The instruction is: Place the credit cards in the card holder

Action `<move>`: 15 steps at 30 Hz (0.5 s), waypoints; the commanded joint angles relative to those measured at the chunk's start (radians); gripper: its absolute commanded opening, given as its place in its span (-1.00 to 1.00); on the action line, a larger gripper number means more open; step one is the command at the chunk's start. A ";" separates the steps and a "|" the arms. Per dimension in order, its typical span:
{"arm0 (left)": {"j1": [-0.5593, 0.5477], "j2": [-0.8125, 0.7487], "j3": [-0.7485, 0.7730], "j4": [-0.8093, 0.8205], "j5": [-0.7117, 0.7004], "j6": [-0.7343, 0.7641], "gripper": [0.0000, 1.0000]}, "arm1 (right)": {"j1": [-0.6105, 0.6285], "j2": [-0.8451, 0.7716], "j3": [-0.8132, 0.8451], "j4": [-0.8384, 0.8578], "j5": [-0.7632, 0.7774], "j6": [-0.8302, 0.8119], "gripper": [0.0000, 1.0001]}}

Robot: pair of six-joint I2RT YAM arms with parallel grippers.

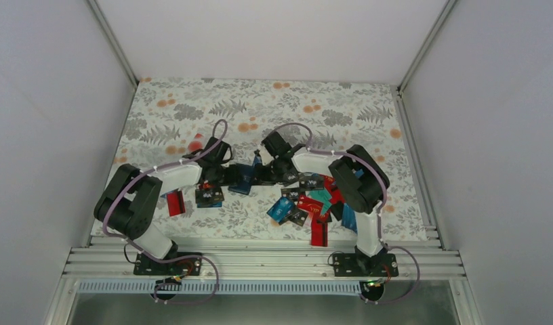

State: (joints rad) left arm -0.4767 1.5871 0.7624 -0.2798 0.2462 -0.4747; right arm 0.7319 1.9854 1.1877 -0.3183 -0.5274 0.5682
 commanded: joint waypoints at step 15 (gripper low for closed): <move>0.090 -0.102 0.083 -0.083 -0.161 0.026 0.49 | -0.014 0.018 0.251 -0.104 0.091 -0.132 -0.09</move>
State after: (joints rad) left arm -0.3874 1.5665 0.7994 -0.3241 0.1291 -0.4889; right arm 0.7269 2.1166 1.4235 -0.3836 -0.4942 0.5064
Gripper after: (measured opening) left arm 0.654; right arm 0.368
